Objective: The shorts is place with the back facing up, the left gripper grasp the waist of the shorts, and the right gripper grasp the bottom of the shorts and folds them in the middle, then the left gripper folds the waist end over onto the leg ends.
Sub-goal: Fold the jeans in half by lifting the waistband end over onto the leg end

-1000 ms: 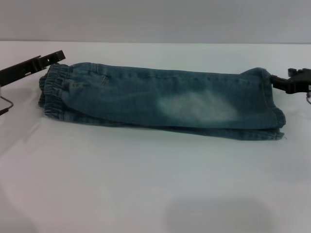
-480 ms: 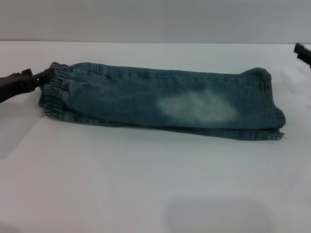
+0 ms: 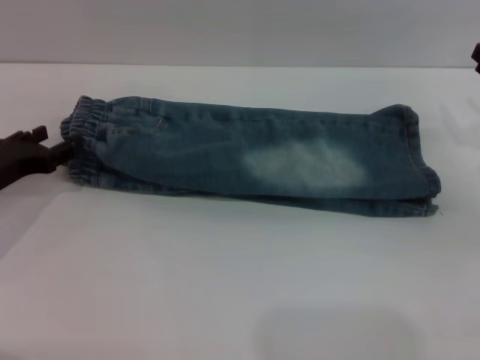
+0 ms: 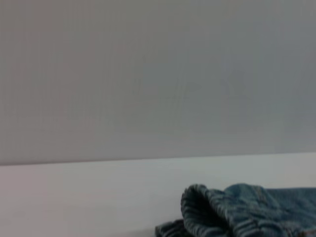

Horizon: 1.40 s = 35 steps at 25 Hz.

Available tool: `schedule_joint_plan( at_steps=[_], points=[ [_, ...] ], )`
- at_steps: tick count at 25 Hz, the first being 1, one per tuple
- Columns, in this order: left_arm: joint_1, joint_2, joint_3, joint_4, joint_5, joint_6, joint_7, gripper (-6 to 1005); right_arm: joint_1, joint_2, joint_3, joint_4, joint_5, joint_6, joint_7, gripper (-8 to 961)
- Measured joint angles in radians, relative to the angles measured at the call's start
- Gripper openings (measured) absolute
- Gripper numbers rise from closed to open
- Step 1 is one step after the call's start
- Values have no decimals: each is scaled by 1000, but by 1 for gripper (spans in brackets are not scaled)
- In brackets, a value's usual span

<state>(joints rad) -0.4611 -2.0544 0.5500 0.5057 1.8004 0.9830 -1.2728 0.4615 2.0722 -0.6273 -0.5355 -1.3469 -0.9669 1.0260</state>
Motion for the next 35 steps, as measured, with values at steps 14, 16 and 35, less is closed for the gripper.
schedule_joint_plan(
  at_steps=[14,16,35],
  points=[
    [-6,-1,50,-32,5,-70,15,697,-7,-3,2,9,4,-3,-4,567],
    [-8,-1,50,-43,5,-70,15,697,-5,-3,1,9,4,-3,-4,567],
    [-26,-1,51,-101,2,-71,25,697,-7,-3,1,13,5,-7,0,567]
  ],
)
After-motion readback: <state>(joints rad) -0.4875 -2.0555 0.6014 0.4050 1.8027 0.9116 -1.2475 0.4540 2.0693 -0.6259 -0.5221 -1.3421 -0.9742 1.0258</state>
